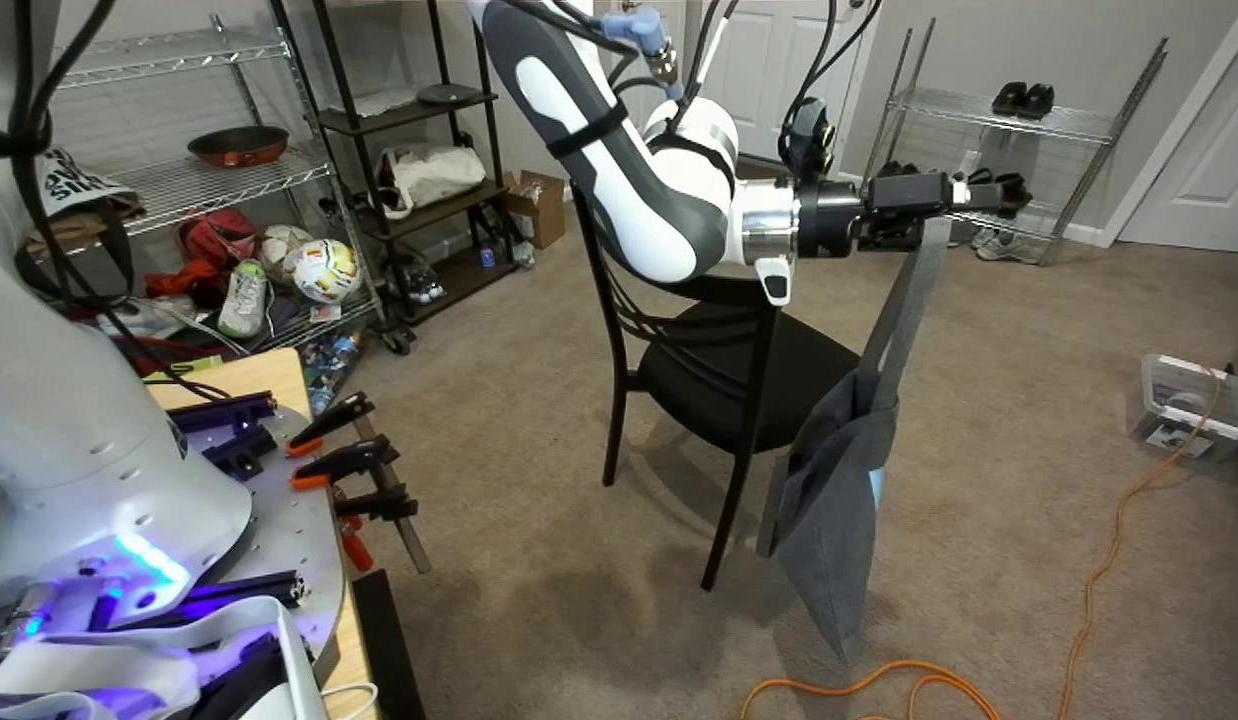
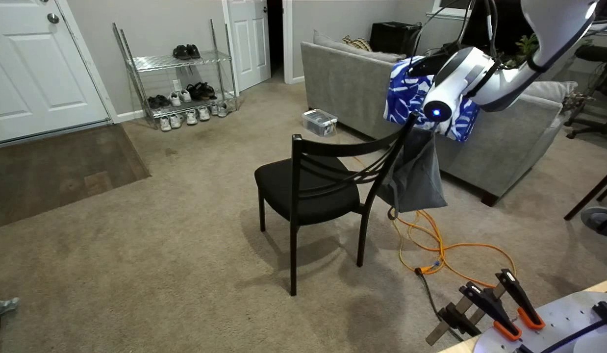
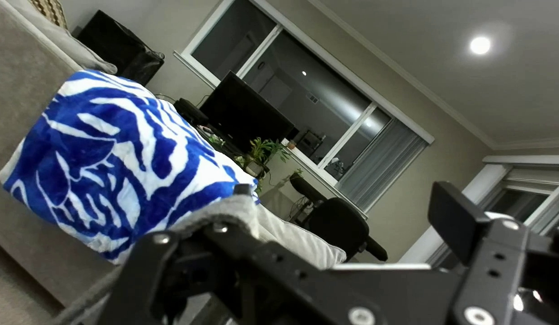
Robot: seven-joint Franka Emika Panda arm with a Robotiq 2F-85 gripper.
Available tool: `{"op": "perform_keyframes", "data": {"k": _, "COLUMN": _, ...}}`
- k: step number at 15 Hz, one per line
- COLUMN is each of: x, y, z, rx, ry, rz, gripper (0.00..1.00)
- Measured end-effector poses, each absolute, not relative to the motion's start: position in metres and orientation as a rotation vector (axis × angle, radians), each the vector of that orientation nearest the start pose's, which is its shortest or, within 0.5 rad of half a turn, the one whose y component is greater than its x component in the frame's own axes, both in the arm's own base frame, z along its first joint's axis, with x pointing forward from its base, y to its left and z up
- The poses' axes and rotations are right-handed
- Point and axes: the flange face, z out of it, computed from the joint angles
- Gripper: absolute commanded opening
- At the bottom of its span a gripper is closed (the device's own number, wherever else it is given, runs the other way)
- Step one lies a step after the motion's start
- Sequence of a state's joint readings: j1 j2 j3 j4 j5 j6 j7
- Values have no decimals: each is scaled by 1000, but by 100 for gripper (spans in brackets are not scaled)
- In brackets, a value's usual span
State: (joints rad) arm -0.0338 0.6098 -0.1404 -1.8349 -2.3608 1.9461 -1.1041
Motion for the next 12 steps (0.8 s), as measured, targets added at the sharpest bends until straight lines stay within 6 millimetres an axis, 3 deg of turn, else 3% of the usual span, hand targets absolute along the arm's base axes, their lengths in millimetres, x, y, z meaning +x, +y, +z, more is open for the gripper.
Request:
{"op": "perform_keyframes", "data": {"k": 3, "x": 671, "y": -137, "z": 260, "rx": 141, "ry": 1468, "rz": -1249, "gripper": 100}}
{"op": "perform_keyframes", "data": {"k": 7, "x": 687, "y": -100, "z": 274, "rx": 129, "ry": 1438, "rz": -1190, "gripper": 100}}
{"op": "perform_keyframes", "data": {"k": 12, "x": 693, "y": -60, "z": 275, "rx": 96, "ry": 1438, "rz": -1134, "gripper": 100}}
